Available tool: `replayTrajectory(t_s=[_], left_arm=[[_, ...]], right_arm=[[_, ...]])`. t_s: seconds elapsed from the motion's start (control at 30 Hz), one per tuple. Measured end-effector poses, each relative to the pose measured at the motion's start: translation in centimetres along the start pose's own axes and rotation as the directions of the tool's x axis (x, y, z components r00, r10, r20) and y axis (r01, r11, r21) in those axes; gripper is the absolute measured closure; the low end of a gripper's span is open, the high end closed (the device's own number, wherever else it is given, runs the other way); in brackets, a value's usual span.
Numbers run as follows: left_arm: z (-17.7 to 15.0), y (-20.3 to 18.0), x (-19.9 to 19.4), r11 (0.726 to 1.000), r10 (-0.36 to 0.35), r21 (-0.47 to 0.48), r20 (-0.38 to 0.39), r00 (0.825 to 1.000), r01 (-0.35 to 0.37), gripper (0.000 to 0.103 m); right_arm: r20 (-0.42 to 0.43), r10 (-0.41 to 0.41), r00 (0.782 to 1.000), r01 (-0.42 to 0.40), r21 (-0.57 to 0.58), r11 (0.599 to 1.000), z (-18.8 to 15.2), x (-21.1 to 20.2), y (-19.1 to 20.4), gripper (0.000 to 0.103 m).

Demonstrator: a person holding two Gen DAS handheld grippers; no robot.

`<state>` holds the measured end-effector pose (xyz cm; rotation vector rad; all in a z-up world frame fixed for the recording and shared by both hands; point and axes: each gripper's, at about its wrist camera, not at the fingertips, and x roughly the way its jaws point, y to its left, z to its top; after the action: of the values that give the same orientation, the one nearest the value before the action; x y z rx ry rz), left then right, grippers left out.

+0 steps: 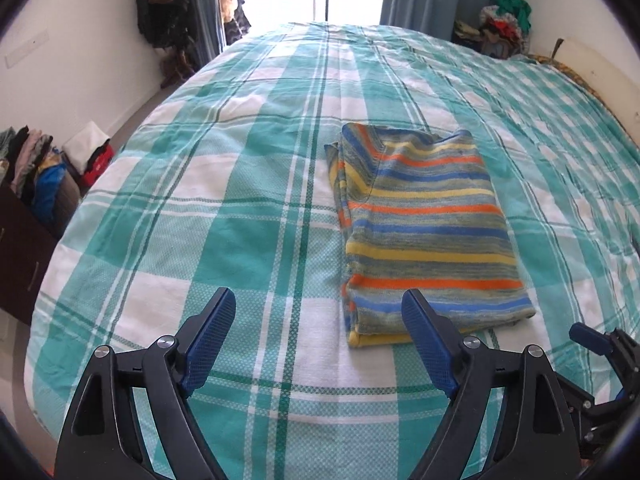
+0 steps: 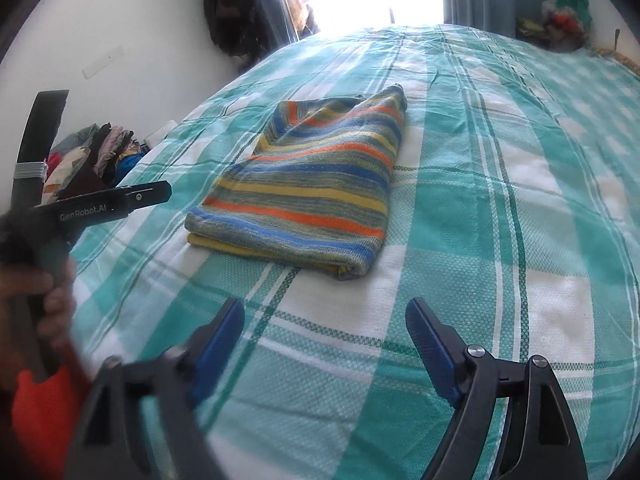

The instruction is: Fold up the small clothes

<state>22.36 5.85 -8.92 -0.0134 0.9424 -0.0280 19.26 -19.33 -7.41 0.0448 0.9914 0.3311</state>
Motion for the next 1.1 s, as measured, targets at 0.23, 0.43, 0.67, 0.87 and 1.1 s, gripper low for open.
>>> replayTrajectory(t_s=[0.23, 0.43, 0.67, 0.87, 1.1], left_arm=[[1.7, 1.6, 1.4, 0.987, -0.157, -0.028, 0.016, 0.987, 0.158, 0.012], [5.3, 4.0, 7.9, 0.934, -0.318, -0.178, -0.012, 0.948, 0.311, 0.009], [5.4, 0.2, 14.8, 0.925, -0.367, -0.163, -0.154, 0.917, 0.343, 0.011], [6.0, -1.5, 14.1, 0.923, -0.37, -0.182, -0.176, 0.912, 0.339, 0.088], [9.0, -2.4, 4.5, 0.908, -0.417, -0.044, -0.02, 0.909, 0.416, 0.089]], right_arm=[[0.008, 0.028, 1.0, -0.028, 0.005, 1.0, 0.4, 0.2, -0.7, 0.021], [0.106, 0.059, 0.993, -0.072, 0.123, 0.99, 6.3, 1.4, -5.7, 0.017], [-0.004, 0.26, 0.966, -0.245, 0.319, 0.916, 11.8, 12.7, -9.6, 0.019], [-0.024, 0.153, 0.988, -0.147, 0.174, 0.974, 12.7, 14.7, -4.8, 0.067], [0.125, 0.165, 0.978, -0.172, 0.048, 0.984, 15.5, 5.9, -1.0, 0.07]])
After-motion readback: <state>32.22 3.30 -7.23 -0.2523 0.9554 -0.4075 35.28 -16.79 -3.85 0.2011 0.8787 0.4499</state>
